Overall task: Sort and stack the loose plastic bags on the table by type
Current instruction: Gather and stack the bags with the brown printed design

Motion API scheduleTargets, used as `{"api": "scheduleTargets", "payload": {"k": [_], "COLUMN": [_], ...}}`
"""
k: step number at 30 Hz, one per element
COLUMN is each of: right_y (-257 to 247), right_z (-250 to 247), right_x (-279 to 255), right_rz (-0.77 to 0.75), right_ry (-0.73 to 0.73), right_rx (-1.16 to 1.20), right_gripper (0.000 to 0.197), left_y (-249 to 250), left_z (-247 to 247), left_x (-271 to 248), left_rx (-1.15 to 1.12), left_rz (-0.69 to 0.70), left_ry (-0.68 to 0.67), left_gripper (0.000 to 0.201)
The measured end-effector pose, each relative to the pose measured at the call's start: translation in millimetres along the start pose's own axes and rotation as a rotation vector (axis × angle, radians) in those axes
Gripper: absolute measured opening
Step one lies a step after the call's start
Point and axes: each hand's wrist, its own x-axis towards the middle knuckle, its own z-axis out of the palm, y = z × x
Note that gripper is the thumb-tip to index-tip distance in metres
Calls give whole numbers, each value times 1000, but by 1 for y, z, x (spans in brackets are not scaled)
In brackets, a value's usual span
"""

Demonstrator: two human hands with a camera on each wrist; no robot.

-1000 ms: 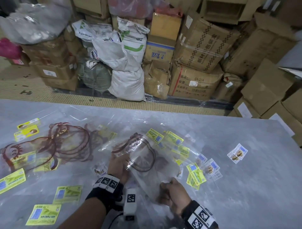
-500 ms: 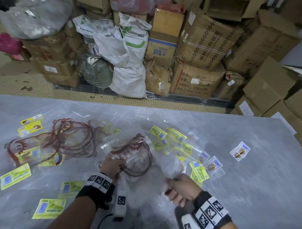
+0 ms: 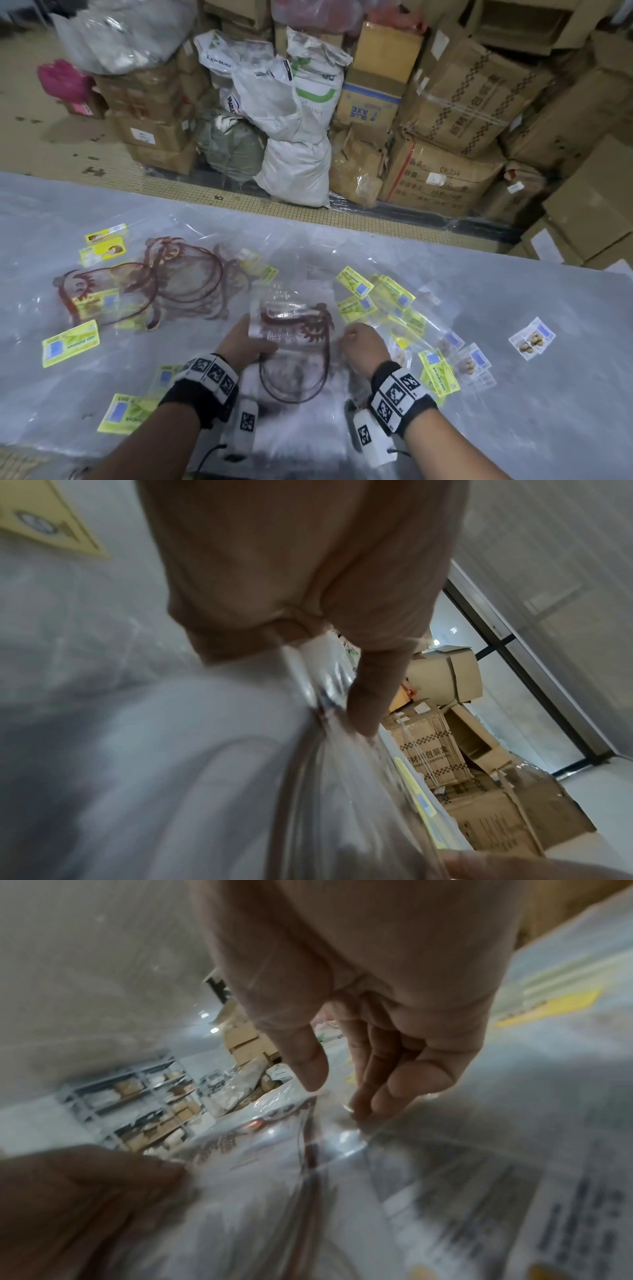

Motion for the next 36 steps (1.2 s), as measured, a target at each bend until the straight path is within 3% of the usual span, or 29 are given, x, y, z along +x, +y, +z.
{"api": "scheduleTargets", "payload": {"k": [4,7,10,13,15,24,26,29,32,36], "right_y": [1,0,-5,-3,-1,-1,2,6,8,6], "right_z": [6,10,14,16,16,17,18,20,22,22], "right_x": [5,7,5,6,5,4,6,8,8,4], "right_rz": [12,0,22,46,51,54,56,60,92,85], "right_ry": [-6,3,-8,-3,26,45,39,38,64,42], "right_rx": [85,112,97,118,152,354,382,424,518,529], "right_gripper": [7,20,27,15,20,16,16,17,17,9], "left_y": [-2,-3,-2,-5,-9,-8,-11,-20,-15,-7], "left_z": [2,4,12,15,14,8,8,6,7,12], "left_x": [-5,-11,-18,-19,-16,0,3,12,7,2], "left_rx": [-28,-8,52,98,128,-49,-69,-80,-74,-86], "left_rz": [-1,-17,1,0,5,-18,-24,-49,-35,-24], "left_ry": [91,162,193,212,214,183,165,116,134,166], "left_gripper": [82,80,56,70,76,42,45,69,60,65]}}
